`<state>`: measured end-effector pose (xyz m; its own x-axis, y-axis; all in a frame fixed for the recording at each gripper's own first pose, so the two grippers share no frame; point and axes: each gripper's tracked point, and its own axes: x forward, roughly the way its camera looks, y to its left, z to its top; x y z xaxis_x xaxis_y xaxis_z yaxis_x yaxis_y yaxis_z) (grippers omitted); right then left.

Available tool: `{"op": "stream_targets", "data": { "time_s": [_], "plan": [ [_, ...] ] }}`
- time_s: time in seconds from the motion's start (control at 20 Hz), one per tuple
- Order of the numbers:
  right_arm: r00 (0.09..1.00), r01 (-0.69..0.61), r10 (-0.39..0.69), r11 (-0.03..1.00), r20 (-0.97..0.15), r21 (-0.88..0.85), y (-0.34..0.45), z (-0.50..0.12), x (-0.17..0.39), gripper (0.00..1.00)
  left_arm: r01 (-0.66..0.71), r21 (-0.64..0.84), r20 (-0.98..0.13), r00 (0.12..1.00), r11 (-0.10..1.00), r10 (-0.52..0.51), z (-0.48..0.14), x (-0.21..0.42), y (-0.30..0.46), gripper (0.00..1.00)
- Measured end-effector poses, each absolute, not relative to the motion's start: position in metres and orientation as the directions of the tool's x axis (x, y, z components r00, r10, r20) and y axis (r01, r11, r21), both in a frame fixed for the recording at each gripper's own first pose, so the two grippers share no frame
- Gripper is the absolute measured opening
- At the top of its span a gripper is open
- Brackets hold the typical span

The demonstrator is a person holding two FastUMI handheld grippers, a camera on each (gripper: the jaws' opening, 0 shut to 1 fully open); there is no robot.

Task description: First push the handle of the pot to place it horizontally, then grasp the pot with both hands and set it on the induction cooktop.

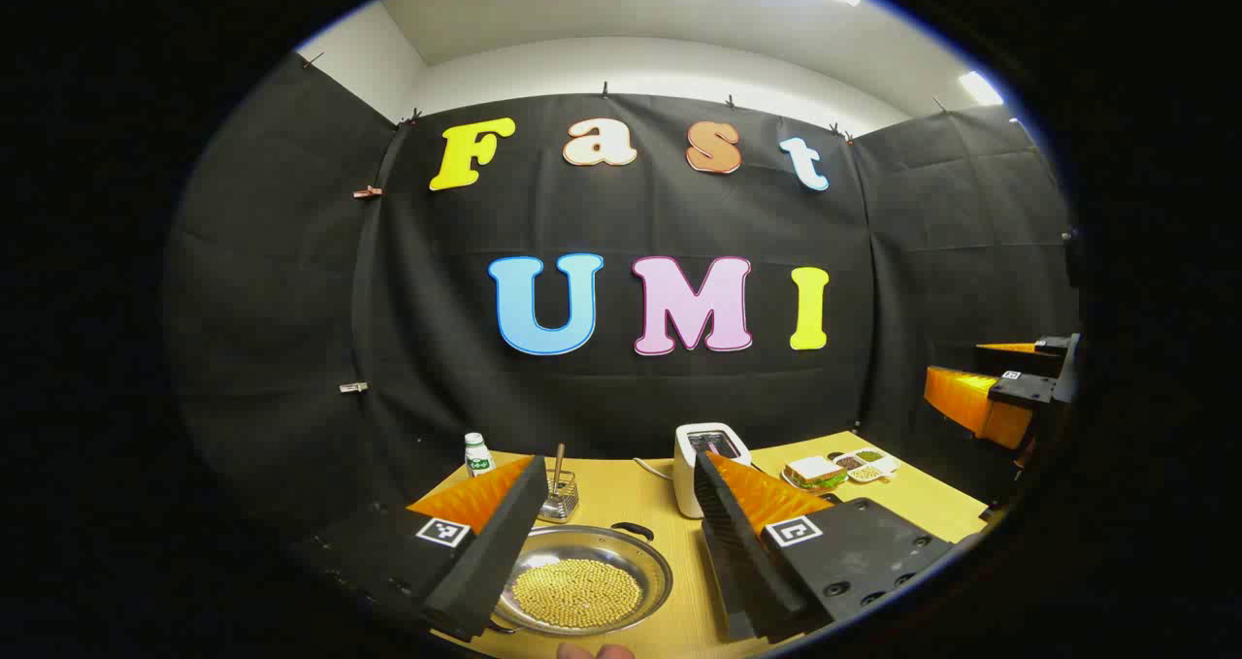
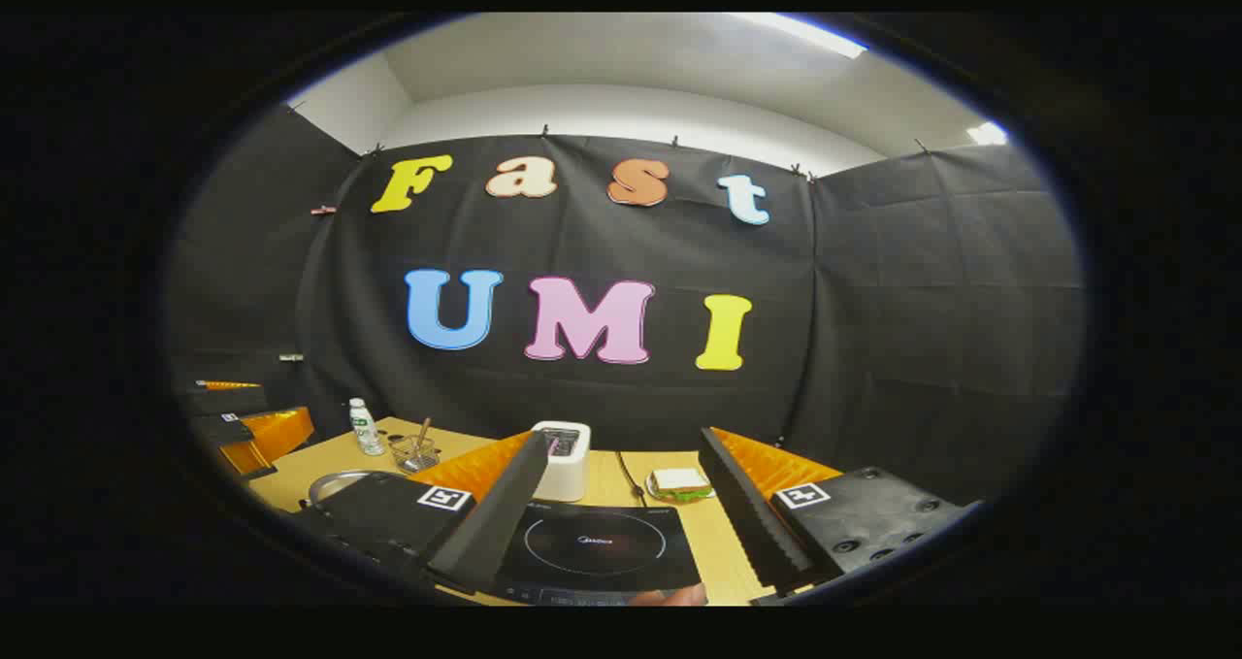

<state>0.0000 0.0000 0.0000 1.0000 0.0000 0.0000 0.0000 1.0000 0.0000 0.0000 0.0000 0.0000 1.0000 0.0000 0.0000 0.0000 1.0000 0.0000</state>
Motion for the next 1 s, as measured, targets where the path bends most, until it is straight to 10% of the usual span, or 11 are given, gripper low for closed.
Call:
{"op": "stream_targets", "data": {
  "time_s": [1.0],
  "plan": [
    [1.0,-0.01,0.01,1.0,0.013,-0.008,0.006,0.002,-0.005,0.99,-0.007,0.014,0.017,1.0,1.0,0.007,0.007,-0.012,0.006,0.95]
  ]
}}
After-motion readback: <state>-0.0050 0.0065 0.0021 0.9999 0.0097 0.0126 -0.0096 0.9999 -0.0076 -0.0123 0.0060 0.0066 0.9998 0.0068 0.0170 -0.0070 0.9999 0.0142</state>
